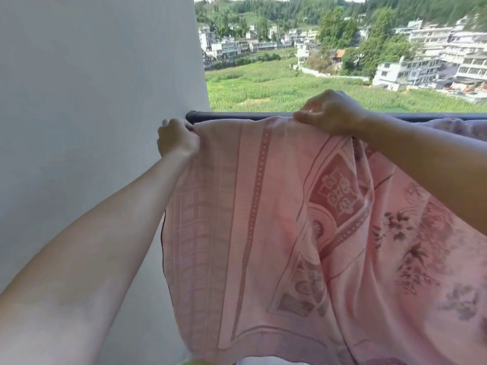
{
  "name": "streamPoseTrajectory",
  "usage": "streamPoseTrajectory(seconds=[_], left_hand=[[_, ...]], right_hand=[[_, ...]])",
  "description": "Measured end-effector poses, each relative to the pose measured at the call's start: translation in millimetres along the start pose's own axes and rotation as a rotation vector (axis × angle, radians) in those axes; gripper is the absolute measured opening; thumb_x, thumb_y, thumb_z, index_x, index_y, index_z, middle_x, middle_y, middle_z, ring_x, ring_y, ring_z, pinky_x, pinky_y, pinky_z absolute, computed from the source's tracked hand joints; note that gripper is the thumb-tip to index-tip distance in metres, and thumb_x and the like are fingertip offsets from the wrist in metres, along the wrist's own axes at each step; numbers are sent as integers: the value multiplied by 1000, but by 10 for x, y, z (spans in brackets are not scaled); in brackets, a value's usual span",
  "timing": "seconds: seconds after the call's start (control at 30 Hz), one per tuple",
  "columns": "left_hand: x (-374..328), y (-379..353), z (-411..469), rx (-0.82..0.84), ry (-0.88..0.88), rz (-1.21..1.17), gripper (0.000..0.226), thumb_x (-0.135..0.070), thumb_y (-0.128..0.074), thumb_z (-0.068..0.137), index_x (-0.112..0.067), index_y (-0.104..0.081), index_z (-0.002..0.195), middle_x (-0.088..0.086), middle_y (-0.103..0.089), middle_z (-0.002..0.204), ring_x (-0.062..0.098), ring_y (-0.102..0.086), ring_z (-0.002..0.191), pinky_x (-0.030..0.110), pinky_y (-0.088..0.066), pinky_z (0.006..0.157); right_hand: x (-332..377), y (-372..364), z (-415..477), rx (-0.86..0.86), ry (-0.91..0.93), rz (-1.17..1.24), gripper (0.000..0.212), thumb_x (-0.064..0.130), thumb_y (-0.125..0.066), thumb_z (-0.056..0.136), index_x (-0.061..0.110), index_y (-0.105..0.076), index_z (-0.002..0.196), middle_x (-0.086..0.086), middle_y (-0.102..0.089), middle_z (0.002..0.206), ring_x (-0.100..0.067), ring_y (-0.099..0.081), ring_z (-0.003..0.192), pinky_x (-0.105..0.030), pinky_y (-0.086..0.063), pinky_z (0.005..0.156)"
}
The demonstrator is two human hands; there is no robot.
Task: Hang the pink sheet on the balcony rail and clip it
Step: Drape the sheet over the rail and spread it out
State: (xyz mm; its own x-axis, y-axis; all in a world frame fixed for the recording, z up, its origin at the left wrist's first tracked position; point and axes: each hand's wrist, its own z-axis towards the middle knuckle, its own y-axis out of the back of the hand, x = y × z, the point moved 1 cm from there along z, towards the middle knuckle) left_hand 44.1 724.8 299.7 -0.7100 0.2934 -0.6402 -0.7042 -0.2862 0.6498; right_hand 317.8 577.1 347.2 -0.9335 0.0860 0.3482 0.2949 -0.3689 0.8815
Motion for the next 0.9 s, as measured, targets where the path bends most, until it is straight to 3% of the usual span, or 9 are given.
streamPoseTrajectory(seconds=[0.13, 0.23, 0.37, 0.47, 0.6, 0.67, 0.73, 0.83, 0.9], left_hand=[[-554, -146, -478, -85, -502, 140, 34, -14, -42, 94, -10, -62, 121, 13, -51, 128, 32, -47, 118, 43, -37, 99], [-943, -405, -903, 26, -745, 113, 31, -19, -42, 96, -13, -61, 120, 9, -53, 124, 30, -48, 117, 44, -35, 99], [-1245, -708, -1187, 173, -706, 179, 39, -31, -42, 98, -14, -50, 132, 13, -48, 132, 33, -39, 128, 50, -32, 104], [-1361, -796, -1224, 163, -681, 265, 46, -43, -36, 99, -15, -48, 134, 14, -47, 136, 36, -38, 130, 54, -20, 112], [-1355, -797, -1217, 99, -643, 309, 53, -52, -23, 100, -16, -52, 128, 13, -51, 133, 36, -41, 126, 55, -23, 109], [-1342, -789, -1210, 70, -631, 336, 55, -52, -21, 101, -16, -53, 128, 12, -53, 130, 36, -43, 124, 55, -27, 106], [-1351, -786, -1196, 61, -602, 361, 55, -51, -21, 101, -16, -53, 129, 11, -55, 129, 35, -43, 123, 54, -28, 104], [-1378, -799, -1202, 51, -544, 377, 55, -51, -22, 101, -16, -55, 127, 9, -56, 131, 35, -43, 124, 54, -25, 107], [-1383, -788, -1200, 43, -476, 393, 55, -50, -21, 101, -15, -57, 123, 9, -56, 130, 35, -41, 126, 55, -23, 109]], right_hand=[[-293, 250, -445, -218, -25, -35, 44, 56, -58, 89, 19, -69, 112, -1, -72, 110, -19, -66, 92, -37, -54, 81], [-694, 430, -963, -283, -94, -120, 50, 59, -63, 84, 20, -69, 115, 1, -72, 106, -17, -67, 92, -36, -53, 80], [-1122, 595, -1418, -391, -131, -190, 39, 44, -70, 85, 15, -72, 111, -5, -72, 103, -23, -66, 91, -33, -50, 76], [-1214, 625, -1403, -490, -130, -150, 26, 36, -69, 87, 14, -77, 100, -6, -75, 91, -24, -68, 83, -31, -49, 69], [-1479, 890, -1126, -640, -288, -150, 26, 36, -61, 88, 14, -75, 93, -8, -73, 89, -27, -67, 85, -33, -50, 69], [-1682, 1192, -904, -688, -406, -99, 23, 30, -55, 92, 13, -69, 86, -11, -66, 86, -23, -61, 78, -28, -44, 61], [-1826, 1444, -631, -711, -453, 5, 18, 19, -44, 100, 17, -52, 84, -8, -45, 78, -7, -41, 61, -25, -36, 54], [-2002, 1475, -331, -551, -518, -68, 19, 10, -40, 102, -1, -56, 106, -11, -38, 86, -17, -37, 72, -34, -47, 81], [-2015, 1301, -382, -341, -559, -41, 34, 7, -52, 97, -13, -52, 124, -12, -50, 102, -19, -42, 86, -29, -43, 78]])
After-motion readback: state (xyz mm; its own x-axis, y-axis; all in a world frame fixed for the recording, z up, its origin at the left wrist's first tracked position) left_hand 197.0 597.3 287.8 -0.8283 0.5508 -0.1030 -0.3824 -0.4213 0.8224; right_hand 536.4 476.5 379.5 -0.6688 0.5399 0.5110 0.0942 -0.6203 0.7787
